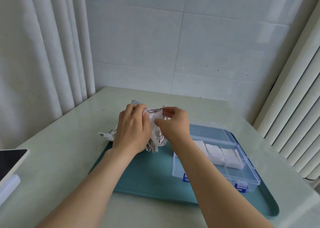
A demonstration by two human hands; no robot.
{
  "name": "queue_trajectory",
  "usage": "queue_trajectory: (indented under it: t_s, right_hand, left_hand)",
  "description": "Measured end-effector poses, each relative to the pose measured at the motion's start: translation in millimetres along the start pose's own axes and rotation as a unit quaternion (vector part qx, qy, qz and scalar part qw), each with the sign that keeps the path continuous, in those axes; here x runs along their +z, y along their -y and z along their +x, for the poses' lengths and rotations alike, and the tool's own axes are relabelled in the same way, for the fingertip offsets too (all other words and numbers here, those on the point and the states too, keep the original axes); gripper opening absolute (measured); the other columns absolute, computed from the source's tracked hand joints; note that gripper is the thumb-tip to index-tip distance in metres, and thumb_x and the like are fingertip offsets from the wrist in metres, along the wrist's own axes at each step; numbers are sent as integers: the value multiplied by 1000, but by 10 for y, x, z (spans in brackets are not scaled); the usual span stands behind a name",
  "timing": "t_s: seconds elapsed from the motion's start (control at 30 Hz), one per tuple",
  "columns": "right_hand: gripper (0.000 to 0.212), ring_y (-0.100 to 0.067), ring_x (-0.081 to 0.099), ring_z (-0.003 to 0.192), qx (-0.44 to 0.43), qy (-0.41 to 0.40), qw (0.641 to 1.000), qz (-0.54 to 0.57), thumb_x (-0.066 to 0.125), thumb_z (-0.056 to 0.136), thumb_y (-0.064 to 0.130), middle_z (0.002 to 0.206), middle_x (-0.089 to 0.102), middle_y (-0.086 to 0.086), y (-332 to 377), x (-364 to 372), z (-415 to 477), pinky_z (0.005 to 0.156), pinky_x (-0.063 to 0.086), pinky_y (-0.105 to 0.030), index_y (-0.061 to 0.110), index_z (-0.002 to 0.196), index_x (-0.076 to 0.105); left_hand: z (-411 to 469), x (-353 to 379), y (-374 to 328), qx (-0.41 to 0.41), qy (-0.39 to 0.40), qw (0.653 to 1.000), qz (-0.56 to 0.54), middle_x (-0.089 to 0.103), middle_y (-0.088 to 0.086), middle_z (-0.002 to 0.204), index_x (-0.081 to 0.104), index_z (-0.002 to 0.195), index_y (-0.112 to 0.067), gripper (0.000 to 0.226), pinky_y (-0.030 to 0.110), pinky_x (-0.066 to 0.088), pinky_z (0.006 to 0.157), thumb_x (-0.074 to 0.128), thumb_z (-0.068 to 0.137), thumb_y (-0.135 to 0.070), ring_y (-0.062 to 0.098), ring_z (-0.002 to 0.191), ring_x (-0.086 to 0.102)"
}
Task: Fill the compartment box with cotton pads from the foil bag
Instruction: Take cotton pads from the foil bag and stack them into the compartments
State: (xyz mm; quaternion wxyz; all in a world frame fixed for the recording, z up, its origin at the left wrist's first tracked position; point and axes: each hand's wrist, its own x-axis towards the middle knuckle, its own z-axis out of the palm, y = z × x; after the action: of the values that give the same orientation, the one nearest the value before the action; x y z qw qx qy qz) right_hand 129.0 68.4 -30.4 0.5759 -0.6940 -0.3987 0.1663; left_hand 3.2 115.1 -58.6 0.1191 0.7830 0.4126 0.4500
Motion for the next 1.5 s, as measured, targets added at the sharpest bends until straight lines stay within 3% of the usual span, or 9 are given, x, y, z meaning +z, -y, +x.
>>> queue_trajectory:
  t_s: [0.3, 0.53, 0.7, 0.8, 0.93, 1.1, 1.3, 1.4, 1.5]
  right_hand:
    - [34, -21, 66, 94, -31, 12, 996, -84, 65, 80, 8, 96, 70, 5, -33, -22, -29, 72, 51, -26, 19, 112, 67]
    - [17, -17, 60, 76, -90, 56, 980, -168, 70, 85, 15, 70, 64, 5, -10, -31, -61, 63, 42, -25, 18, 102, 72]
    - [20, -26, 28, 66, -107, 34, 976, -189, 63, 82, 10, 60, 38, -12, 27, -144, 9, 56, 26, -34, -3, 69, 55]
    - [21, -26, 33, 65, -77, 39, 980, -178, 54, 77, 9, 64, 40, -11, 66, -221, 48, 56, 30, -32, -11, 77, 53]
    - [23, -38, 71, 64, -38, 61, 993, -97, 58, 77, 17, 76, 71, -14, 130, -259, 26, 58, 64, -48, -3, 86, 65]
    - [5, -27, 74, 61, -43, 141, 983, -108, 70, 84, 11, 81, 74, -9, 107, -262, 1, 52, 63, -38, 12, 89, 72]
    - [13, -22, 46, 58, -84, 82, 983, -143, 61, 76, 14, 66, 58, -21, 88, -235, 75, 52, 56, -40, 2, 70, 60]
    - [17, -26, 65, 54, -56, 44, 993, -91, 56, 76, 7, 81, 67, -25, 124, -352, 87, 49, 62, -50, -2, 83, 69]
    - [17, -35, 74, 67, -35, 27, 997, -58, 55, 82, 1, 87, 71, -25, 115, -434, 85, 47, 62, -42, -1, 87, 71]
  left_hand:
    - [45, 47, 7, -51, -6, 999, -2, 59, 4, 125, 63, 124, -20, 62, 45, 44, 100, 16, 100, -51, 31, 118, 52]
    - [0, -15, -77, -73, 9, 997, -17, 51, 5, 138, 63, 135, -18, 54, 50, 41, 110, 31, 103, -48, 33, 126, 52]
    - [-16, -45, -81, -51, 1, 999, 9, 57, 5, 142, 63, 137, -13, 61, 53, 37, 116, 33, 97, -49, 28, 134, 52]
    - [-31, -43, -93, -70, 1, 998, -7, 57, 4, 143, 59, 138, -17, 54, 50, 38, 114, 37, 98, -46, 29, 132, 52]
    - [-54, -29, -83, -63, -11, 998, -8, 57, 6, 142, 56, 140, -21, 49, 51, 40, 112, 38, 100, -44, 33, 129, 54]
    - [-76, -57, -97, -38, 1, 999, 8, 52, -1, 146, 53, 151, -32, 56, 53, 34, 117, 42, 98, -47, 28, 136, 50]
    - [-94, -41, -67, -12, 15, 997, 68, 50, -3, 149, 57, 146, -34, 54, 67, 29, 118, 49, 94, -44, 28, 143, 46]
    - [-94, -30, -78, -41, 27, 995, 85, 48, -5, 149, 55, 148, -36, 50, 67, 25, 121, 59, 98, -38, 28, 143, 45]
    - [-102, -26, -69, -54, 14, 993, 104, 47, -3, 150, 54, 148, -34, 49, 69, 19, 123, 60, 99, -36, 30, 143, 44]
